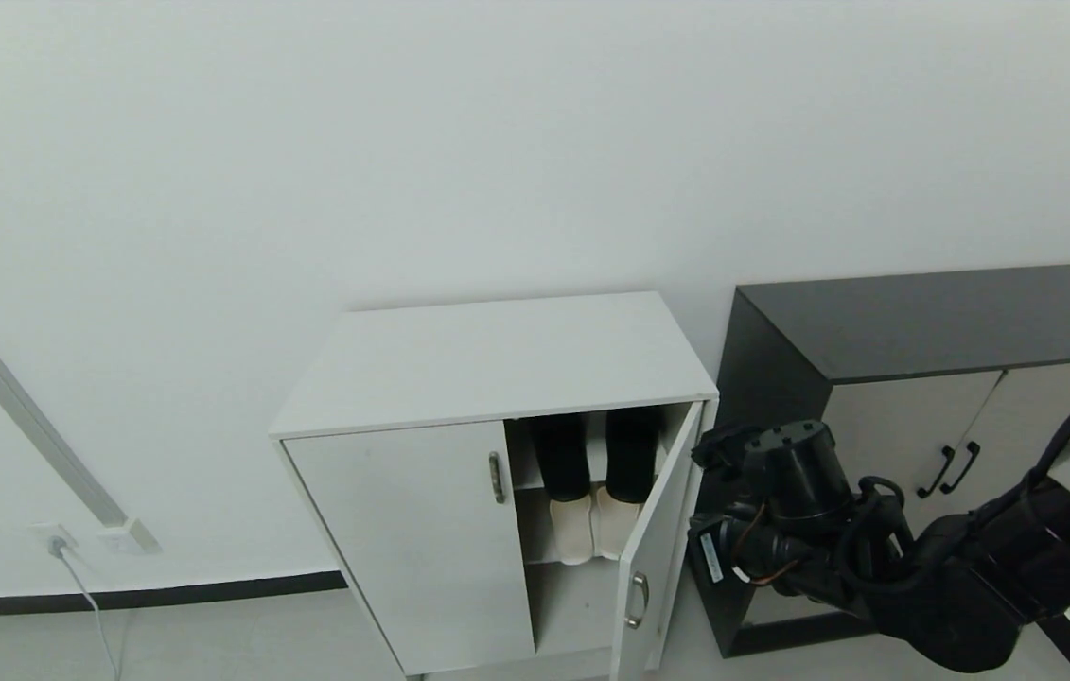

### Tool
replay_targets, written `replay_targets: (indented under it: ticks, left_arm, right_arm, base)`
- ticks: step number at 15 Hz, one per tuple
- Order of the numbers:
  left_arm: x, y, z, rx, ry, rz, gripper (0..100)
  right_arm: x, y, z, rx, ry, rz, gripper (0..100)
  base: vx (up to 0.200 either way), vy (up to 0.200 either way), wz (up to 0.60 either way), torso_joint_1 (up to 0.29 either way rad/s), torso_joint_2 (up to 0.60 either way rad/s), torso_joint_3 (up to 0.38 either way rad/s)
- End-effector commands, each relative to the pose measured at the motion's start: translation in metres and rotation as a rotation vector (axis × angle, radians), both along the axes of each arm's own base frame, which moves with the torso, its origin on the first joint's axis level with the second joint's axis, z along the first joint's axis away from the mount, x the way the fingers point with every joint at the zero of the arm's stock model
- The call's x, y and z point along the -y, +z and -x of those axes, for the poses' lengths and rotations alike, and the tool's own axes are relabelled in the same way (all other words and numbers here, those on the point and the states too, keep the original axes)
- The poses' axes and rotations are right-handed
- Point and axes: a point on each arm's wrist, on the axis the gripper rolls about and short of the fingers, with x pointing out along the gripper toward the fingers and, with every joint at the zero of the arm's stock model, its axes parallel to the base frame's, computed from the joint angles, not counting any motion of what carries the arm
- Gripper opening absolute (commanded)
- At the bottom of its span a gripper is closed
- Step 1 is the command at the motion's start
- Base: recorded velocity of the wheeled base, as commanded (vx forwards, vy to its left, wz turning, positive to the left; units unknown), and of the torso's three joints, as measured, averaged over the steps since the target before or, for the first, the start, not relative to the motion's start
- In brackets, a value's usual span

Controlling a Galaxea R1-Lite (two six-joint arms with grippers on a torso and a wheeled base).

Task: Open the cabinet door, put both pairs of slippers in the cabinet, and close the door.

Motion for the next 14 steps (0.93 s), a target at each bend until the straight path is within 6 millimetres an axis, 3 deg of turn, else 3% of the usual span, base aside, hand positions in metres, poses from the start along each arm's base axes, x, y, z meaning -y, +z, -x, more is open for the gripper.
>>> replay_targets:
  ticks: [1, 5, 14]
  left_arm:
    - [0.000, 0.000, 0.000, 0.000, 0.001, 0.001, 0]
    - [0.000, 0.000, 0.000, 0.000, 0.001, 0.001, 0]
    - [0.000, 0.000, 0.000, 0.000, 0.000, 0.001, 0]
  right_arm:
    - [-0.003, -0.006, -0.003, -0.002, 0.004, -0.001, 0]
    - [-0.012, -0.026, -0.015, 0.028, -0.003, -0.028, 0]
    - [-0.032, -0.032, -0.047, 0.096, -0.019, -0.091, 0]
  base:
    - [0.000, 0.000, 0.00, 0.000, 0.00, 0.000]
    - [0.000, 0.000, 0.00, 0.000, 0.00, 0.000]
    - [0.000, 0.000, 0.00, 0.000, 0.00, 0.000]
